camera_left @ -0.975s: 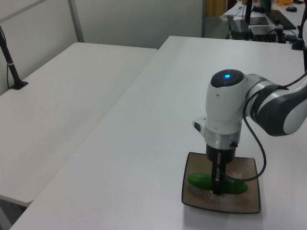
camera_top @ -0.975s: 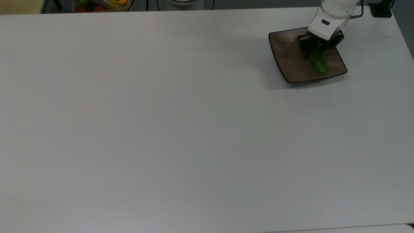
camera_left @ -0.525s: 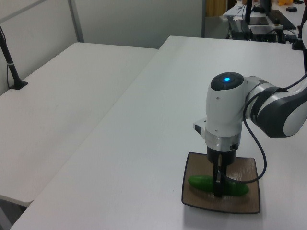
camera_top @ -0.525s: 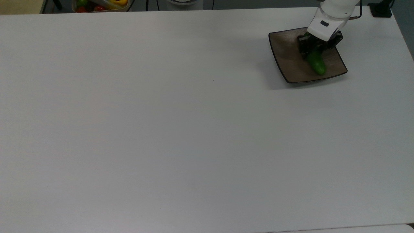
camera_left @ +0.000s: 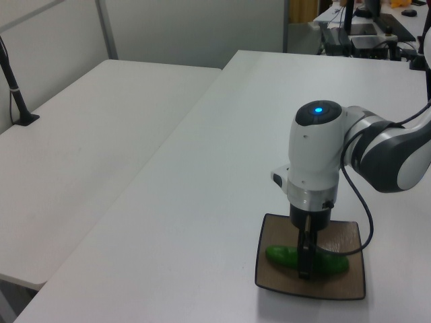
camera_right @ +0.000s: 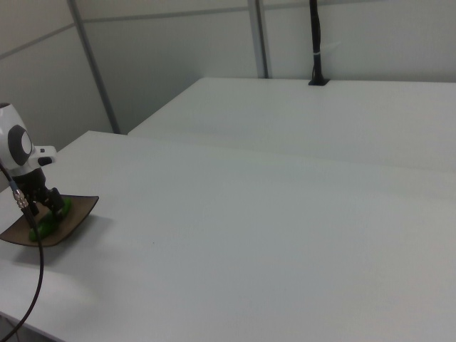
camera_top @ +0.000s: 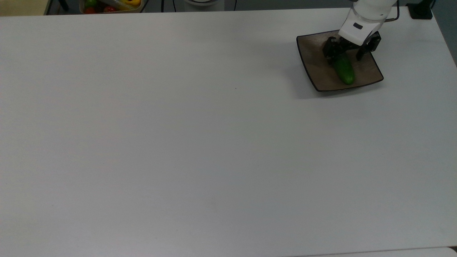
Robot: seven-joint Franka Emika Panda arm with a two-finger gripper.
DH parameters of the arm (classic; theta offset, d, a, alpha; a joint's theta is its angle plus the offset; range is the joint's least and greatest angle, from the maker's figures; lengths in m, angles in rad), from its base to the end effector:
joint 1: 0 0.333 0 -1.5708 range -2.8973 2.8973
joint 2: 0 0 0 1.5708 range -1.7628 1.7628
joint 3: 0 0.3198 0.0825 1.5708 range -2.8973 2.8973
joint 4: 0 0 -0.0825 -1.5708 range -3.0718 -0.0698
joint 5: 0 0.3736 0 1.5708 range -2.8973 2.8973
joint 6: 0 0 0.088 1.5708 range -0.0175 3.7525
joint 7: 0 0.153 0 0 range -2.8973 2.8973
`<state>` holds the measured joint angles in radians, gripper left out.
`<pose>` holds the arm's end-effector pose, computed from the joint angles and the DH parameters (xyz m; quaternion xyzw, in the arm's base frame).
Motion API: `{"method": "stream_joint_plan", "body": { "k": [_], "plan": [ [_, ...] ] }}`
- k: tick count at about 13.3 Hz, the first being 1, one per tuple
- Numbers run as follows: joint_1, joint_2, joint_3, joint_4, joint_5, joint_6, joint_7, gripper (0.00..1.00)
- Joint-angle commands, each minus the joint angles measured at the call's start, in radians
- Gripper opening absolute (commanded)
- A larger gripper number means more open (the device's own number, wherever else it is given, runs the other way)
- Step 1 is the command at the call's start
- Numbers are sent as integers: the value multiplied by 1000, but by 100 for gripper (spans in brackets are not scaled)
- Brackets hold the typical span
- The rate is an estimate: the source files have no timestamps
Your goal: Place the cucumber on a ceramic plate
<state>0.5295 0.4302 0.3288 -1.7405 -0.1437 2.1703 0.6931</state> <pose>0.4456 0.4765 0.3062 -0.9941 -0.1075 -0.0038 0.0144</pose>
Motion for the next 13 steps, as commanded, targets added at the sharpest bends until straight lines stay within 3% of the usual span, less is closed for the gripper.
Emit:
{"method": "stream_joint_plan", "body": {
  "k": [1, 5, 9, 13],
  "plan": [
    [-26, -99, -5, -17, -16, -59, 17, 100],
    [-126, -279, -10, -16, 12, -213, 17, 100],
    [-245, -431, -34, -10, 87, -358, 11, 100],
    [-315, -533, -189, 15, 170, -498, -157, 100]
  ]
}}
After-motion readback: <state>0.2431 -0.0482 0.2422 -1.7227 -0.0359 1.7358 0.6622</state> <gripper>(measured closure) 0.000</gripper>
